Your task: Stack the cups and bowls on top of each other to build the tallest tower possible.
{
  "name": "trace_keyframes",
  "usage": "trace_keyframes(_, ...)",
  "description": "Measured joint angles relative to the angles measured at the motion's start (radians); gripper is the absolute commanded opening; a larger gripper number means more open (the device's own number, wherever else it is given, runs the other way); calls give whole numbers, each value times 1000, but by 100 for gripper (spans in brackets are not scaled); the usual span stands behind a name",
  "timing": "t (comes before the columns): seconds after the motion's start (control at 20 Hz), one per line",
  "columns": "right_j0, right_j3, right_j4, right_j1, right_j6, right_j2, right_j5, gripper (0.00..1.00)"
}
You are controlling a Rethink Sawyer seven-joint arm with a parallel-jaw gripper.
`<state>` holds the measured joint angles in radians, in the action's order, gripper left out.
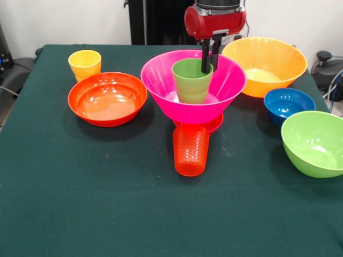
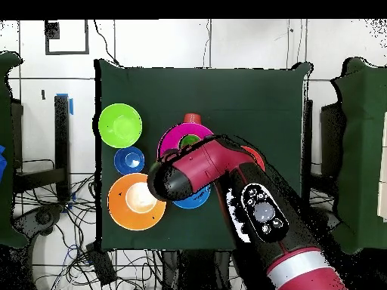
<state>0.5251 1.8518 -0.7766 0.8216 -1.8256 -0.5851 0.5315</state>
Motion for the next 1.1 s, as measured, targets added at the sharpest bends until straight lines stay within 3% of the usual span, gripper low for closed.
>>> trace_keyframes(0.65,-15,2,0,0,0,42,-14,0)
trace_keyframes(1.1,-33,5,0,0,0,66,-100,0)
